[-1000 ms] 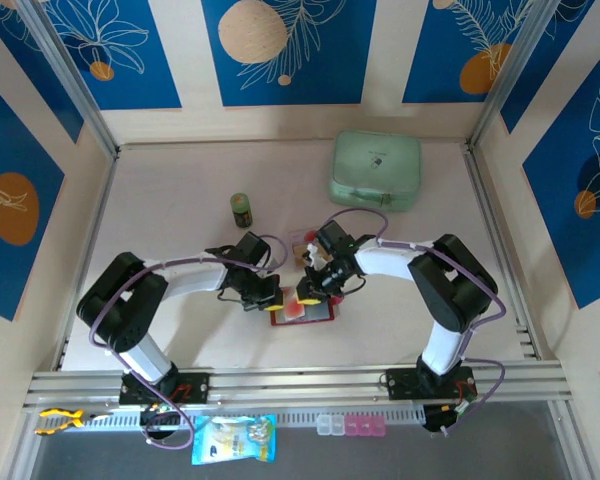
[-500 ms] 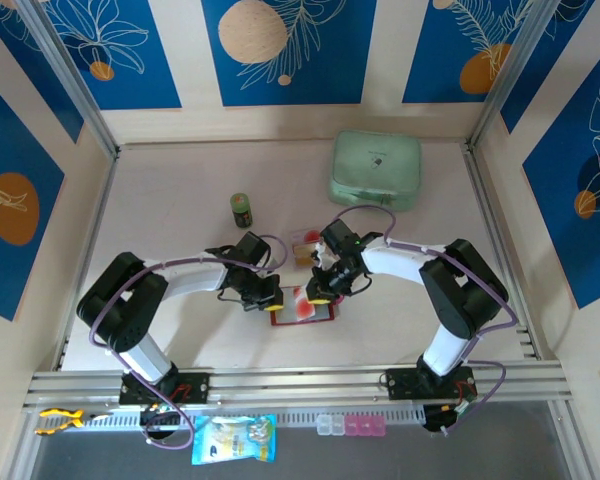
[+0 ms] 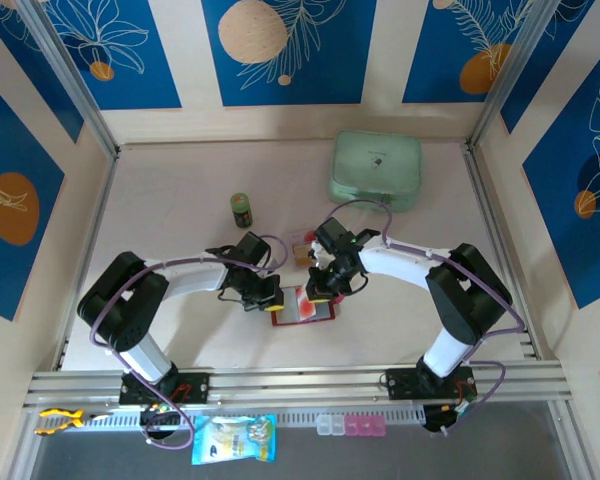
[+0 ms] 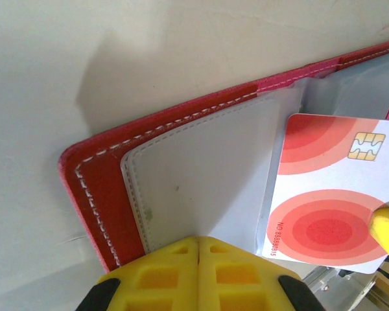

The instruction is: Take the credit cards out of the card holder

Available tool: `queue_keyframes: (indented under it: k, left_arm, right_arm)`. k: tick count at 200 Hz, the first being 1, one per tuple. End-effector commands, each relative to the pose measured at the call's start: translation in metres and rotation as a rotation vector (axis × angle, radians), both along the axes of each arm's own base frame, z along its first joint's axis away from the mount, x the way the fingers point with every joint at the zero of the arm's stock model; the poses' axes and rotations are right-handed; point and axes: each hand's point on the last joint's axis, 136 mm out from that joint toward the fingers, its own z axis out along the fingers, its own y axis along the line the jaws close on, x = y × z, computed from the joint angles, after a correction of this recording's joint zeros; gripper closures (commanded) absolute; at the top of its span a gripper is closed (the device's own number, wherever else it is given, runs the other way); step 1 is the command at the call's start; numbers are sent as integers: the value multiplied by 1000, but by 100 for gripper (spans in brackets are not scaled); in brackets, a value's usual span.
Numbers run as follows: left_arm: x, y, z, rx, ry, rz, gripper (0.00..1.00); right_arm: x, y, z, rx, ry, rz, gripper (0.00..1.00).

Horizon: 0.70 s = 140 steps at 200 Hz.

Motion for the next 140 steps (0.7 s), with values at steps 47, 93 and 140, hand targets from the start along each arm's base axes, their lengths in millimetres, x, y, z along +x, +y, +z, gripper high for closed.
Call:
queue_keyframes:
  k: [47,93,140]
  left_arm:
    - [-1,-1,-3,9,8,-3,100]
    - [2,-1,-1,13,-9,-19,100]
    - [5,-2,1,-3,-14,-22,100]
  right_arm:
    - [3,1,29,8,-78,14,94]
    - [7,1,47,42,-144,50,97]
    - [16,-12,58,-37,-285,263,99]
